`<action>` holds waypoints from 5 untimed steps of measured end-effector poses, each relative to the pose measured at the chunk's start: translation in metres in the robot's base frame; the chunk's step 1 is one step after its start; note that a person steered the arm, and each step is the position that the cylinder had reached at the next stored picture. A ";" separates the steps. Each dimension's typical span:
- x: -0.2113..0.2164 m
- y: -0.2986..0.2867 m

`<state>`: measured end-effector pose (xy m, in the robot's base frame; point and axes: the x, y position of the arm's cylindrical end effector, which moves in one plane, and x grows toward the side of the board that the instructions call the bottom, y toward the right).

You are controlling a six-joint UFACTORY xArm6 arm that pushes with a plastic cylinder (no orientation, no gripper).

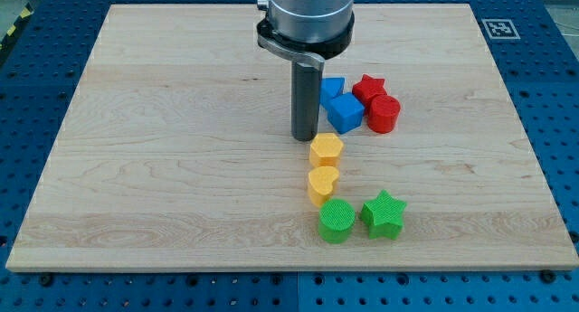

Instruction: Slide the yellow hexagon right to yellow heart

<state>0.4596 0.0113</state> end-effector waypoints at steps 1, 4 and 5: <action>0.015 0.014; 0.031 0.053; 0.039 0.054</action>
